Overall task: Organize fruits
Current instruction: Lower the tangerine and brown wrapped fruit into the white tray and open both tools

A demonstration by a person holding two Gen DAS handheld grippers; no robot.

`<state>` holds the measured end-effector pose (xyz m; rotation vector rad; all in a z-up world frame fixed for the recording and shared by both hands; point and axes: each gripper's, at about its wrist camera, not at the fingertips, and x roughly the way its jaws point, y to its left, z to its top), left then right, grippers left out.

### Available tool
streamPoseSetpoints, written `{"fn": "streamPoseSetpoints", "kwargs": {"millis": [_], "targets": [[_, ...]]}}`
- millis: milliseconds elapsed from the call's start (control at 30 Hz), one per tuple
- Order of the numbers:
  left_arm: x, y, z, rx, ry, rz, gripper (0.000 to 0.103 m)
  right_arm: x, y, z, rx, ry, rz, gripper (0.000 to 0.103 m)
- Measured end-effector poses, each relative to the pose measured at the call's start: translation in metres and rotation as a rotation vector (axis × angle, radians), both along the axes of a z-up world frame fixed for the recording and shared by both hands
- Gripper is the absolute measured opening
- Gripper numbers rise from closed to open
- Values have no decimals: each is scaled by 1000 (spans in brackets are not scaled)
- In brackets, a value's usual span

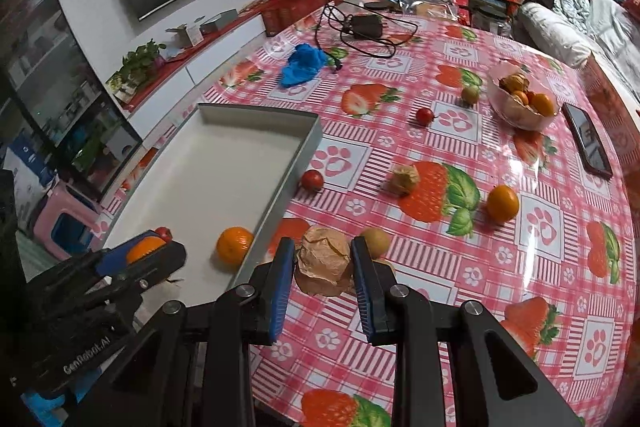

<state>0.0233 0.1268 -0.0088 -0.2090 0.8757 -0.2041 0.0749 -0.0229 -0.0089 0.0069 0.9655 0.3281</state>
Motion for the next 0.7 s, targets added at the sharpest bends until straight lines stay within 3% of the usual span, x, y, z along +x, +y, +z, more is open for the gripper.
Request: {"fn": "streamPoseSetpoints", "kwargs": {"millis": [200,433,700], "targets": [[-5,-3,24,-23,-41,-24,39,-4,-1,10,7,-11,7,30],[1,32,64,17,-127,55,39,-1,4,24,29,-30,23,30],[24,67,59,86,-95,128,39,17,28,30,46,-18,69,30]]}}
